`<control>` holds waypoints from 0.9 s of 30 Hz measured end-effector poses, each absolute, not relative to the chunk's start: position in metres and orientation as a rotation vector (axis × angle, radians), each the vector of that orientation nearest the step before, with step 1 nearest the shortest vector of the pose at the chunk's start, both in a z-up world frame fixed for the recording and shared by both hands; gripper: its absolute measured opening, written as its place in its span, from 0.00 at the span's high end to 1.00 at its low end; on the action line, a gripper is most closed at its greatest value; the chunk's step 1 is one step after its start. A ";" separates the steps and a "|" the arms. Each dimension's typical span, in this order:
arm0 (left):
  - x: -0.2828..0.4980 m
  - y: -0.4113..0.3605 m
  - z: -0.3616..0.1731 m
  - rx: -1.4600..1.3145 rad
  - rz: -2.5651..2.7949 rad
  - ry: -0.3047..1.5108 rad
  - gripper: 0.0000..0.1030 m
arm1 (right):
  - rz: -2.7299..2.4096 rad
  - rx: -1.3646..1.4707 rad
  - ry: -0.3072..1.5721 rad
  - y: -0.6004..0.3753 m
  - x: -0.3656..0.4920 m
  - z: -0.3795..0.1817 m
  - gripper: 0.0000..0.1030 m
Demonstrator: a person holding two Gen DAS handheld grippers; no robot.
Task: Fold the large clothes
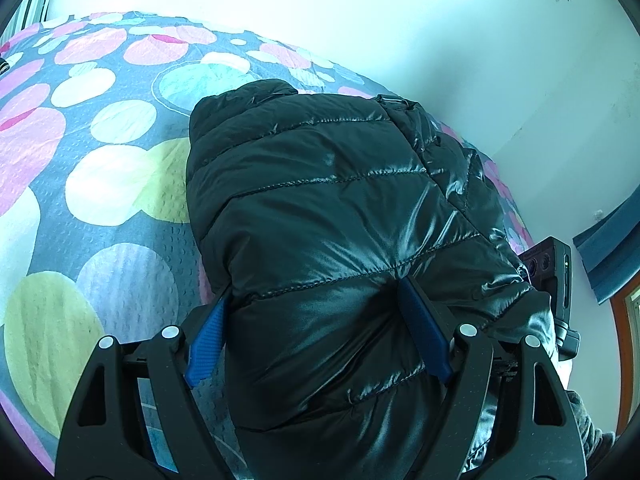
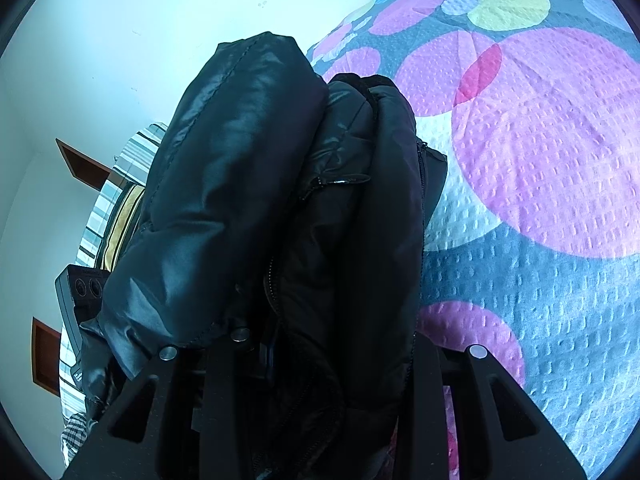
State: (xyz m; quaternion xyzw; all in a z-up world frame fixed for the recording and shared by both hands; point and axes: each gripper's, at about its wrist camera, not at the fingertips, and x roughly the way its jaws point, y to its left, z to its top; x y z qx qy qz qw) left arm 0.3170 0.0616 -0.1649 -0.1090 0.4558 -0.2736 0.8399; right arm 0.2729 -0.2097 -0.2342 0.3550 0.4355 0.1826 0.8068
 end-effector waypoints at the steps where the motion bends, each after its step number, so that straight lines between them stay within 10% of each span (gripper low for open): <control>1: 0.317 0.062 -0.165 -0.230 -0.577 0.963 0.22 | 0.391 0.759 0.932 -0.210 0.272 -0.234 0.68; 27: 0.264 0.093 -0.144 -0.240 -0.447 0.902 0.19 | 0.147 0.635 0.896 -0.219 0.236 -0.187 0.45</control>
